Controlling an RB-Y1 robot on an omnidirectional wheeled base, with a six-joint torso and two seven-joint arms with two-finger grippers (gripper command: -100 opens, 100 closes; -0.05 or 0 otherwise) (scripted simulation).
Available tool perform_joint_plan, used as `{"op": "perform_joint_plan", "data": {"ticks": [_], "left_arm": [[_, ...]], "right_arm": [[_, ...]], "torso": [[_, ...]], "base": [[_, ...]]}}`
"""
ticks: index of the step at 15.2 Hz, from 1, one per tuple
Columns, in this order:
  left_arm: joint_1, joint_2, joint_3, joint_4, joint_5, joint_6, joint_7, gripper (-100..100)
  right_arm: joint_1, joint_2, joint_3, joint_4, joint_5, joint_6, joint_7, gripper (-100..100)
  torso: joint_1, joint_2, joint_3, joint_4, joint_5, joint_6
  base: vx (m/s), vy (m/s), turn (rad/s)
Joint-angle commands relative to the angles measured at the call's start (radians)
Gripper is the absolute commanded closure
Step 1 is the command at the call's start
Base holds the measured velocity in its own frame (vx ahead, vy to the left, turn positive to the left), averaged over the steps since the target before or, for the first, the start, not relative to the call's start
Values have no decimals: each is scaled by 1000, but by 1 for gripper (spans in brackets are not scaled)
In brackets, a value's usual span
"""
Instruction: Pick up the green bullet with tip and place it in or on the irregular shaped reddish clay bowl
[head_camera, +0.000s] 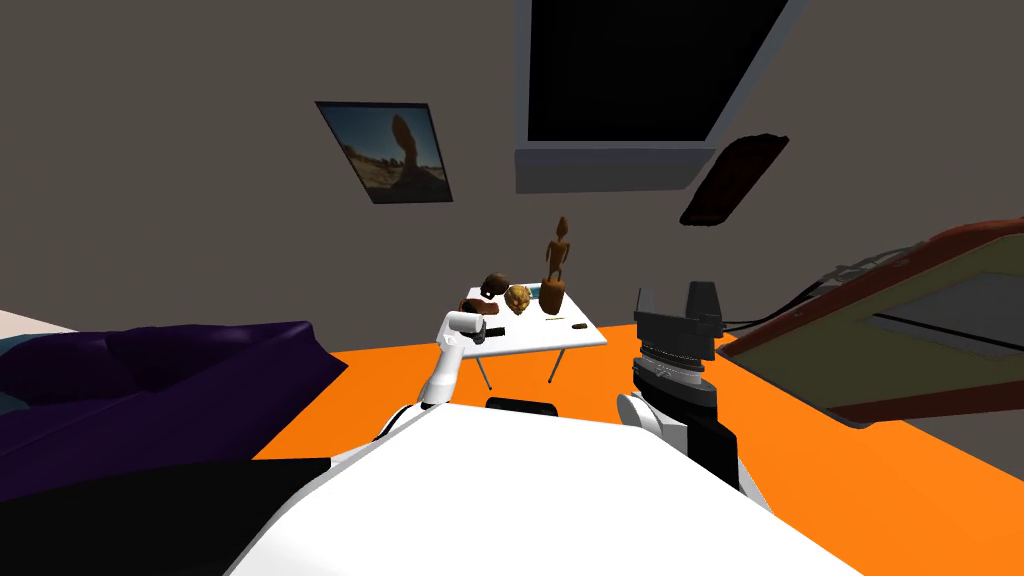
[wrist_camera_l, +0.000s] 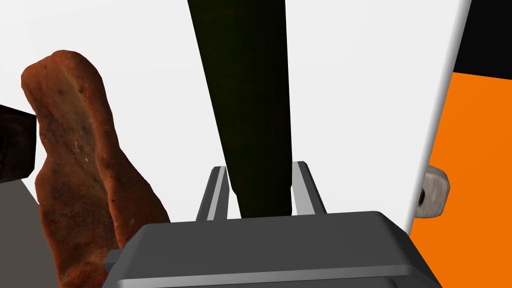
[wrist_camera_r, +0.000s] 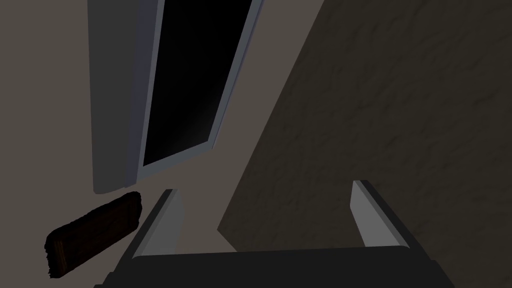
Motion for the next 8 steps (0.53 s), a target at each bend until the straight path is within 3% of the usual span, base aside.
{"op": "perform_joint_plan", "data": {"ticks": [1, 5, 6, 7, 8], "left_arm": [[0, 0, 0, 0, 0, 0, 0, 100], [-4, 4, 1, -58, 4, 65, 2, 100], [-2, 3, 1, -42, 4, 44, 1, 100], [-38, 30, 11, -5, 2, 44, -2, 100], [-38, 30, 11, -5, 2, 44, -2, 100]], "right_arm": [[0, 0, 0, 0, 0, 0, 0, 0], [0, 0, 0, 0, 0, 0, 0, 0], [0, 0, 0, 0, 0, 0, 0, 0], [0, 0, 0, 0, 0, 0, 0, 0], [0, 0, 0, 0, 0, 0, 0, 0]], "torso": [[0, 0, 0, 0, 0, 0], [0, 1, 1, 1, 0, 0], [0, 1, 1, 1, 0, 0], [0, 1, 1, 1, 0, 0], [0, 2, 1, 1, 0, 0]], "base": [[0, 0, 0], [-7, 4, -4], [-5, 3, 1], [-32, -11, -27], [-51, -23, -28]]}}
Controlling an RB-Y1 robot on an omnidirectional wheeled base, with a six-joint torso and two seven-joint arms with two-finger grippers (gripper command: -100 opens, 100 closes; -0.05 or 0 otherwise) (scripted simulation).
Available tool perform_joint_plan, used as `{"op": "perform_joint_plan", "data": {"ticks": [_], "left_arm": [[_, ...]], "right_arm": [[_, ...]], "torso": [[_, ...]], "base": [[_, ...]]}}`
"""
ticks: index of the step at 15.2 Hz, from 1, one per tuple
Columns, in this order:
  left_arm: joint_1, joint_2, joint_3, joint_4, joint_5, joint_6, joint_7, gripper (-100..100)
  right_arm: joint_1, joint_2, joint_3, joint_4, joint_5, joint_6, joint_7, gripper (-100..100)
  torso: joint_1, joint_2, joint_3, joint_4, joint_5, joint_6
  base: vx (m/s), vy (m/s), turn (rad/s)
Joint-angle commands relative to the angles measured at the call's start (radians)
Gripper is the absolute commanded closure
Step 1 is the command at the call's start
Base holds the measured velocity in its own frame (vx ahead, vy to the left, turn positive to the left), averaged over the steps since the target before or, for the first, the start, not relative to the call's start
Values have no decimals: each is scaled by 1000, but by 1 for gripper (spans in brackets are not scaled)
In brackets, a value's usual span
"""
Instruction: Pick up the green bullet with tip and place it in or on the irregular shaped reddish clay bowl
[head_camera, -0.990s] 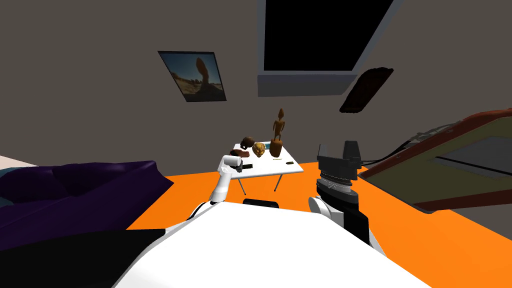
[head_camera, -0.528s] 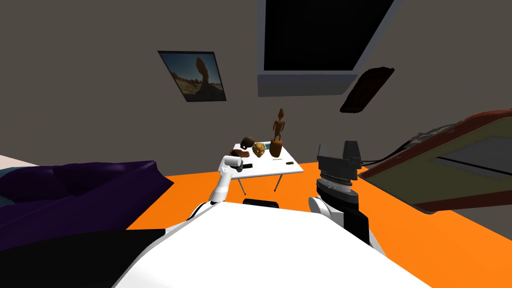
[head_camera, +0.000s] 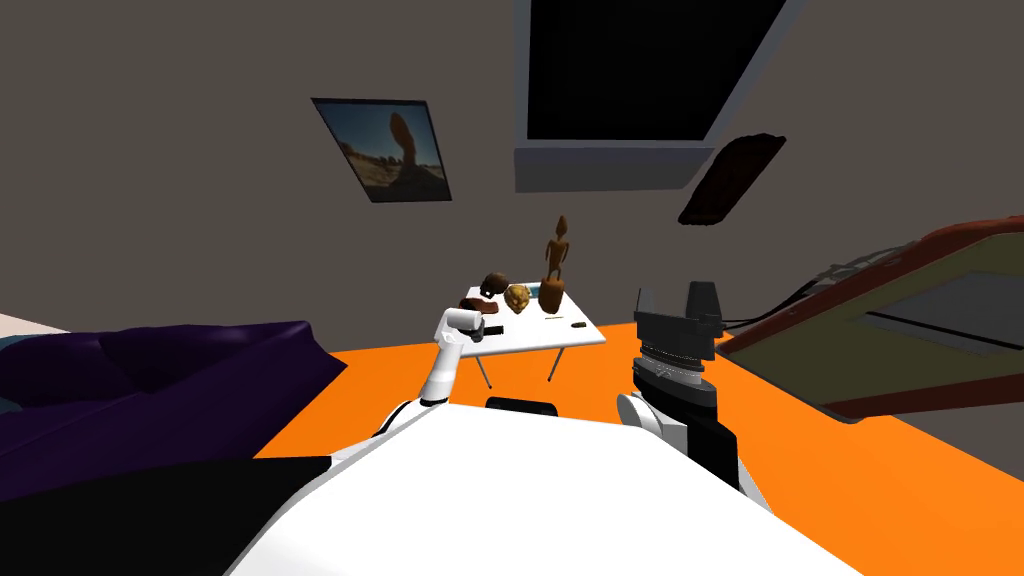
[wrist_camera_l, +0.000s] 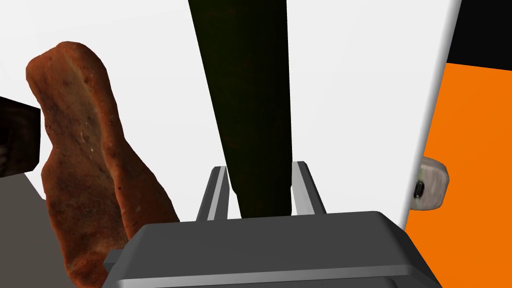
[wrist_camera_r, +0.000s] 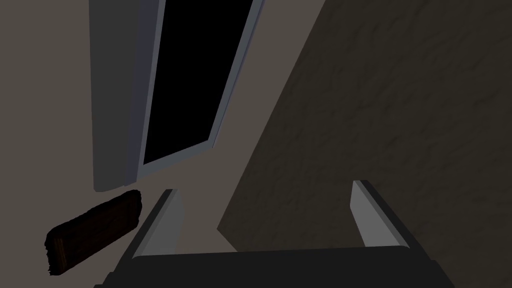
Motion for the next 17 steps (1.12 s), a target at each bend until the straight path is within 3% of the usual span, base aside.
{"op": "perform_joint_plan", "data": {"ticks": [1, 3, 4, 6, 7, 11, 12, 13, 16, 17], "left_arm": [[-33, 17, 9, 35, 0, -4, -3, 100], [-77, 29, 18, 80, -3, -8, -5, 100], [-77, 29, 18, 82, -3, -8, -5, 100], [-131, 42, 29, 138, -6, -13, -7, 100], [-131, 42, 29, 139, -6, -13, -7, 100], [-226, 59, 47, 236, -12, -22, -11, 100], [-226, 59, 47, 239, -12, -22, -11, 100], [-260, 64, 54, 276, -14, -26, -12, 100], [-296, 67, 62, 313, -16, -29, -13, 100], [-330, 70, 69, 345, -19, -33, -15, 100]], "right_arm": [[0, 0, 0, 0, 0, 0, 0, 0], [0, 0, 0, 0, 0, 0, 0, 0], [0, 0, 0, 0, 0, 0, 0, 0], [0, 0, 0, 0, 0, 0, 0, 0], [0, 0, 0, 0, 0, 0, 0, 0], [0, 0, 0, 0, 0, 0, 0, 0], [0, 0, 0, 0, 0, 0, 0, 0], [0, 0, 0, 0, 0, 0, 0, 0], [0, 0, 0, 0, 0, 0, 0, 0], [0, 0, 0, 0, 0, 0, 0, 0]], "torso": [[0, 0, 0, 0, 0, 0], [-2, 2, 1, 1, 0, 0], [-3, 3, 2, 1, -1, 1], [-5, 4, 3, 1, -1, 1], [-5, 5, 3, 2, -1, 1], [-7, 7, 4, 2, -2, 1], [-7, 7, 5, 2, -2, 1], [-7, 7, 5, 3, -2, 1], [-7, 7, 5, 3, -2, 2], [-6, 7, 5, 3, -2, 1]], "base": [[-62, -25, -25], [-92, -51, -36], [-82, -60, -27], [-106, -60, -34], [-107, -53, -38], [-112, -70, -39], [-105, -65, -28], [-102, -67, -39], [-91, -64, -29], [-96, -53, -33]]}}
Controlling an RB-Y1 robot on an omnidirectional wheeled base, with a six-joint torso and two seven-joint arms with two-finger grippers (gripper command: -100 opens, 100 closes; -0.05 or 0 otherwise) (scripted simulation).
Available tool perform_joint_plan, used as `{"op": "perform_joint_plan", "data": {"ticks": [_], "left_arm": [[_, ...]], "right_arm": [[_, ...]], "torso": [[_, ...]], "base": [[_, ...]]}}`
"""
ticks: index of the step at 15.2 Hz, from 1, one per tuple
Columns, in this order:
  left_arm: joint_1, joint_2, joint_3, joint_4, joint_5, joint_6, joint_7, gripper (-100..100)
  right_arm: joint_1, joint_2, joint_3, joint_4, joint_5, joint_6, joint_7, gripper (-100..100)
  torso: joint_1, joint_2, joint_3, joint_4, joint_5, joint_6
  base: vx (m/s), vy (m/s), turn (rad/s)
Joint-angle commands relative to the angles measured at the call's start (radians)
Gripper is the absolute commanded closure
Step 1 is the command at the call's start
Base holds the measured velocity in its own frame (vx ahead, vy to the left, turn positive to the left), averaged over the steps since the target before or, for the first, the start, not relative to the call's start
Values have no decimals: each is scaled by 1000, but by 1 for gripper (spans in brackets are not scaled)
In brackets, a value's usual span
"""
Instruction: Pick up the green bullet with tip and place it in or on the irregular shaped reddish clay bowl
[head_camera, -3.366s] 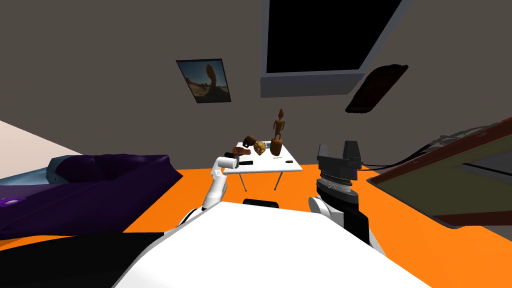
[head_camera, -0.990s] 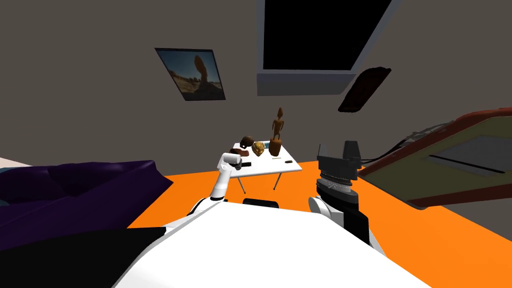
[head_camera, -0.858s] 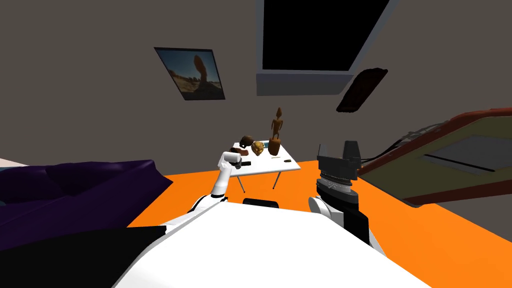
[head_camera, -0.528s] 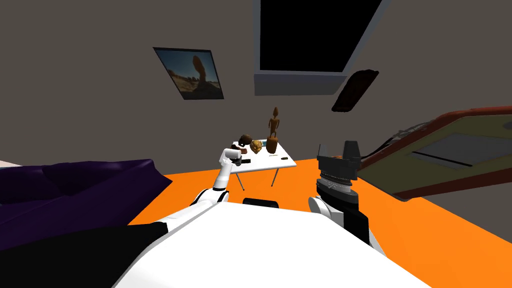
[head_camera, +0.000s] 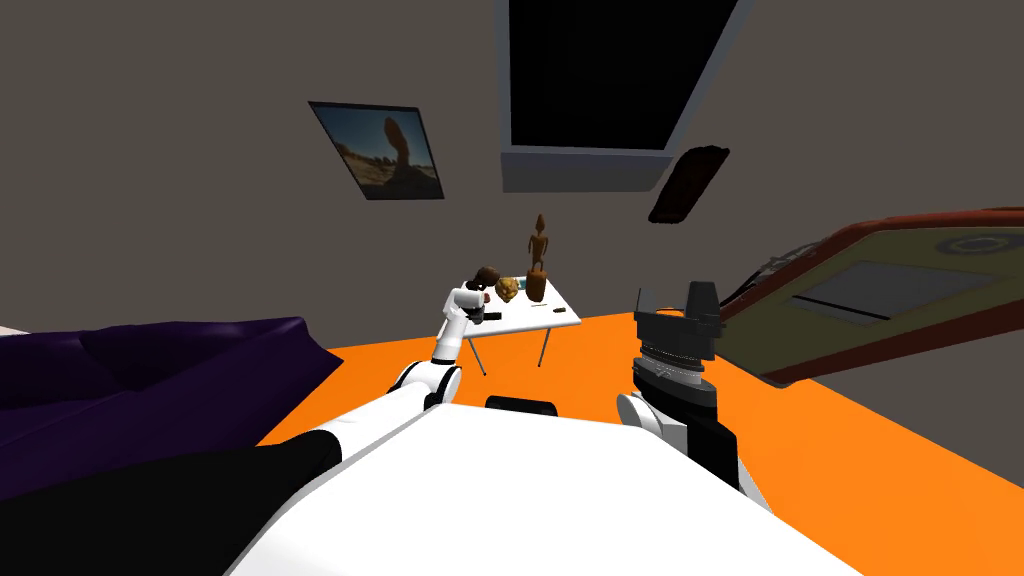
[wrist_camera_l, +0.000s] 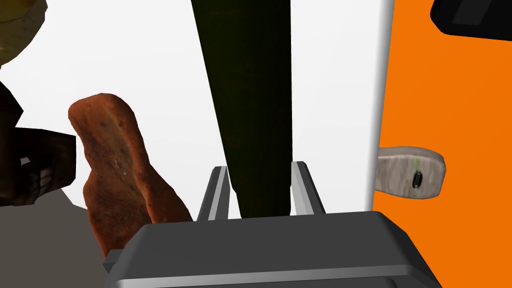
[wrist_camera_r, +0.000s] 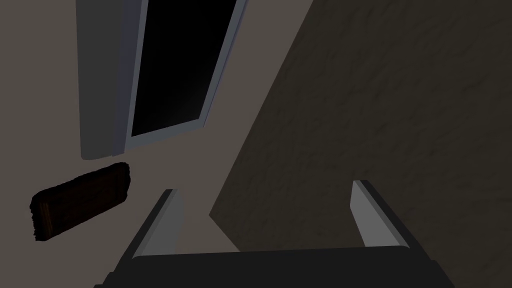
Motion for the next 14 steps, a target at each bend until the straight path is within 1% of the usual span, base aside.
{"op": "perform_joint_plan", "data": {"ticks": [1, 2, 3, 4, 5, 6, 7, 8, 9, 10, 11, 12, 13, 14], "left_arm": [[-28, 3, 7, 29, -1, -1, -2, 100], [-65, 5, 16, 68, -4, -5, -3, 100], [-65, 5, 16, 68, -4, -5, -3, 100], [-101, 7, 24, 106, -6, -9, -5, 100], [-101, 7, 24, 107, -6, -9, -5, 100], [-138, 9, 34, 144, -9, -13, -6, 100], [-138, 9, 34, 147, -9, -13, -6, 100], [-173, 11, 44, 173, -13, -18, -7, 100], [-174, 11, 44, 187, -13, -18, -7, 100], [-210, 13, 54, 215, -16, -23, -8, 100], [-210, 13, 54, 227, -16, -23, -8, 100], [-245, 17, 65, 255, -19, -28, -10, 100], [-245, 17, 65, 266, -19, -28, -10, 100], [-279, 20, 77, 298, -23, -33, -11, 100]], "right_arm": [[0, 0, 0, 0, 0, 0, 0, 0], [0, 0, 0, 0, 0, 0, 0, 0], [0, 0, 0, 0, 0, 0, 0, 0], [0, 0, 0, 0, 0, 0, 0, 0], [0, 0, 0, 0, 0, 0, 0, 0], [0, 0, 0, 0, 0, 0, 0, 0], [0, 0, 0, 0, 0, 0, 0, 0], [0, 0, 0, 0, 0, 0, 0, 0], [0, 0, 0, 0, 0, 0, 0, 0], [0, 0, 0, 0, 0, 0, 0, 0], [0, 0, 0, 0, 0, 0, 0, 0], [0, 0, 0, 0, 0, 0, 0, 0], [0, 0, 0, 0, 0, 0, 0, 0], [0, 0, 0, 0, 0, 0, 0, 0]], "torso": [[0, 0, 0, 0, 0, 0], [1, 0, 0, 0, 0, 0], [1, 0, 0, 0, 0, 0], [1, 0, 0, 0, 0, 0], [1, -1, 0, 0, 0, 0], [2, -1, 0, 0, 0, -1], [2, -1, 0, 1, 0, -1], [2, -1, 0, 0, 0, -1], [3, -1, 0, 1, 0, -1], [3, -2, 0, 1, 0, -1], [3, -2, -1, 1, 0, -1], [4, -2, -1, 1, 1, -1], [5, -3, -1, 1, 1, -1], [6, -3, -1, 1, 1, -2]], "base": [[-88, -45, -30], [-86, -41, -29], [-73, -36, -29], [-75, -42, -35], [-70, -37, -29], [-68, -28, -26], [-57, -27, -24], [-55, -25, -19], [-47, -19, -20], [-41, -16, -21], [-36, -7, -16], [-34, 4, -16], [-25, 11, -18], [-20, 17, -15]]}}
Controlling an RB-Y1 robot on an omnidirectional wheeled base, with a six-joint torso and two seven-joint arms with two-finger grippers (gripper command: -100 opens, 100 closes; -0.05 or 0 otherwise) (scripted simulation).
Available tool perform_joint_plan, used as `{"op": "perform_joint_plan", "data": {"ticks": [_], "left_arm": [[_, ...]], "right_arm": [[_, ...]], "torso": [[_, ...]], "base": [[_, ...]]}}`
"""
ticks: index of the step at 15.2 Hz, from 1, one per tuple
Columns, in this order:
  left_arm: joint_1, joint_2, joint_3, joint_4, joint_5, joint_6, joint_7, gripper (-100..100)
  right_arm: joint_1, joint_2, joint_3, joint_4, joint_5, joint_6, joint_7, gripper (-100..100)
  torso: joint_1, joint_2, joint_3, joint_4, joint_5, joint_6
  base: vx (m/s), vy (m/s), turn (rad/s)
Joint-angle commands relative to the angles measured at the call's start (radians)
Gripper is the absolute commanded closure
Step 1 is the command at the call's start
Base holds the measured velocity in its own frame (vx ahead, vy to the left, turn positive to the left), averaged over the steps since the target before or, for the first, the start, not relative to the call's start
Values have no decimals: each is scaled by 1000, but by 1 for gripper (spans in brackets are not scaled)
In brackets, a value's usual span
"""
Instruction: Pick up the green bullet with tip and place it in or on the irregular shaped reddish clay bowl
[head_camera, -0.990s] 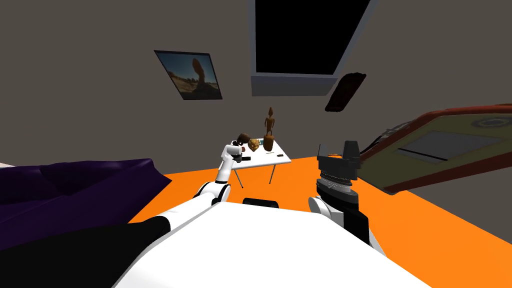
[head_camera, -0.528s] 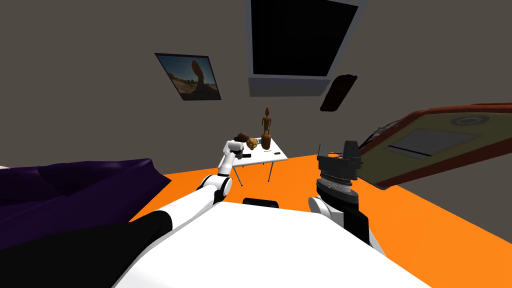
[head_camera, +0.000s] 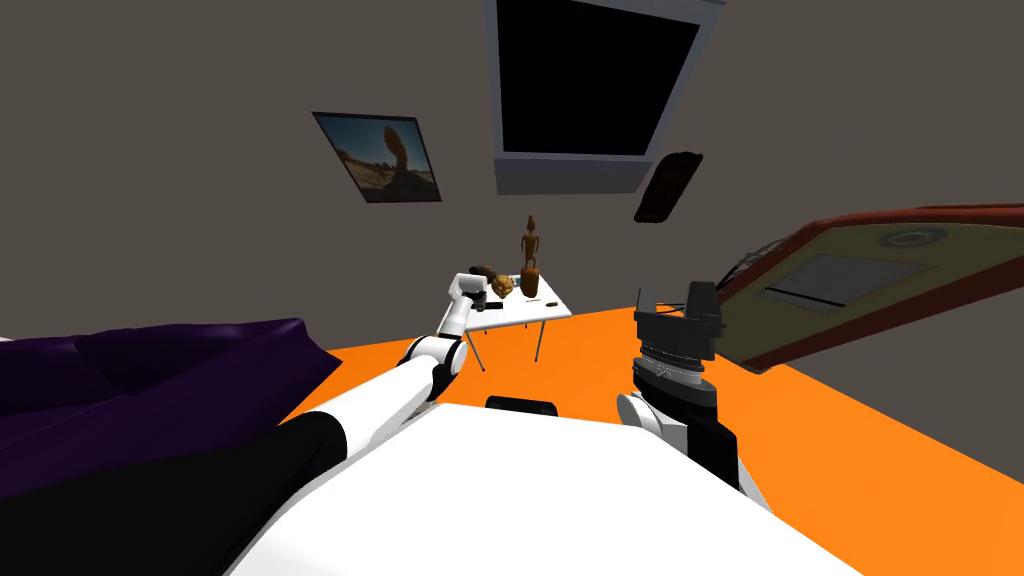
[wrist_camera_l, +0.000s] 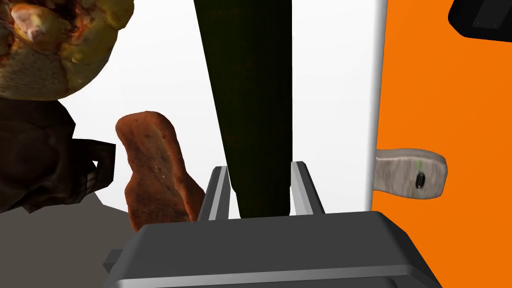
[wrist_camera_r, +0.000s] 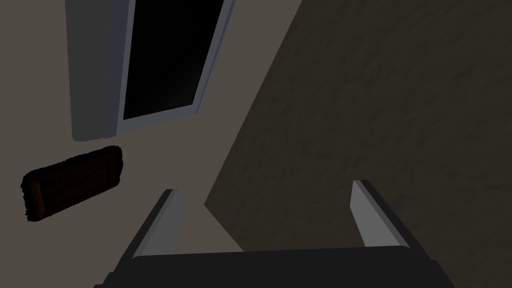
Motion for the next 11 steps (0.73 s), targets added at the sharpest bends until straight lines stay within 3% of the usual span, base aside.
{"op": "perform_joint_plan", "data": {"ticks": [1, 4, 9, 11], "left_arm": [[-29, 2, 9, 39, -4, -5, 0, 100], [-94, 10, 33, 108, -12, -17, -3, 100], [-154, 16, 58, 192, -20, -30, -5, 100], [-209, 21, 85, 252, -28, -43, -8, 100]], "right_arm": [[0, 0, 0, 0, 0, 0, 0, 0], [0, 0, 0, 0, 0, 0, 0, 0], [0, 0, 0, 0, 0, 0, 0, 0], [0, 0, 0, 0, 0, 0, 0, 0]], "torso": [[0, 0, 0, 0, 0, 0], [2, -1, -1, 0, 0, 0], [5, -3, -2, 0, 1, -1], [6, -4, -2, 0, 1, -1]], "base": [[-16, 23, -10], [-5, 36, -7], [24, 59, -2], [50, 93, 8]]}}
